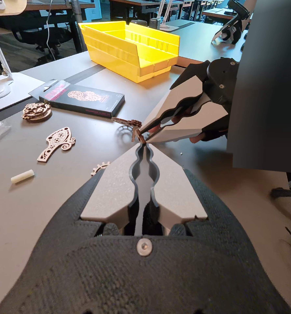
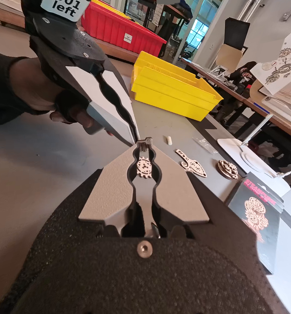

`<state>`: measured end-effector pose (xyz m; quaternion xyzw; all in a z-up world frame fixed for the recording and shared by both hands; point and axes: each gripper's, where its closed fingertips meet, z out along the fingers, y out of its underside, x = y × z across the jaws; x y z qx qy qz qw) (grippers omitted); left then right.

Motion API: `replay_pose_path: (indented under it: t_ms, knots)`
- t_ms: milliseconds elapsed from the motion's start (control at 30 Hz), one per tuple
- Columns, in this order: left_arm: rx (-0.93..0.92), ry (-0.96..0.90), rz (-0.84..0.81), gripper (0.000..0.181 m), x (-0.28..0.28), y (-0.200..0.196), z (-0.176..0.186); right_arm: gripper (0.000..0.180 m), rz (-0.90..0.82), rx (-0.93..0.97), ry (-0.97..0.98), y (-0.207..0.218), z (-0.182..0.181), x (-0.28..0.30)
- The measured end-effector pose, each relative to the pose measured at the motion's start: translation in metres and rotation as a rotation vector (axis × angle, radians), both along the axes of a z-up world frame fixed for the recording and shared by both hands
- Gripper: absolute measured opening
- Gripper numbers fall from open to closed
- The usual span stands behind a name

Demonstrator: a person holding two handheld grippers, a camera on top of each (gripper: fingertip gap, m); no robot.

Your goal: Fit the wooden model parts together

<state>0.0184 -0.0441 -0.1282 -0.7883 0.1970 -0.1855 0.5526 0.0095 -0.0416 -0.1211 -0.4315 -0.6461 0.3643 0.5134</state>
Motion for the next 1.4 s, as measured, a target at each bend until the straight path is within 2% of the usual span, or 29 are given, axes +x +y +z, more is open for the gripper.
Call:
replay_pose_path:
  t_ms: [400,567,633,700,800,1133,1200,1333,1400]
  knots:
    - [0.055,0.068,-0.045,0.001,0.005,-0.005,0.003,0.000,0.038,0.003,0.005,-0.005,0.002,0.004]
    - [-0.009,0.059,0.004,0.000,0.002,-0.001,-0.005,0.000,0.038,0.044,-0.008,-0.003,0.000,0.006]
    - [-0.044,0.032,0.023,0.000,-0.001,0.003,-0.009,0.000,0.124,0.008,-0.002,-0.023,0.004,0.005]
    - [-0.033,0.016,0.021,0.000,-0.002,0.003,-0.006,0.000,0.107,0.077,-0.009,-0.022,0.000,0.002]
    - [-0.029,0.006,0.033,0.000,-0.005,0.003,-0.005,0.000,0.059,0.017,0.034,-0.003,0.010,0.006]
    - [-0.070,-0.045,0.097,0.000,-0.025,0.009,-0.015,0.000,0.007,-0.002,0.050,0.007,0.010,0.006]
    - [-0.070,-0.032,0.129,0.009,-0.035,0.014,-0.018,0.000,-0.007,-0.024,0.053,0.010,0.011,0.006]
    - [-0.110,0.045,0.185,0.038,-0.061,0.038,-0.029,0.000,-0.032,-0.077,0.061,0.019,0.013,0.008]
    - [-0.161,0.112,0.204,0.040,-0.078,0.052,-0.041,0.000,-0.036,-0.108,0.060,0.021,0.013,0.010]
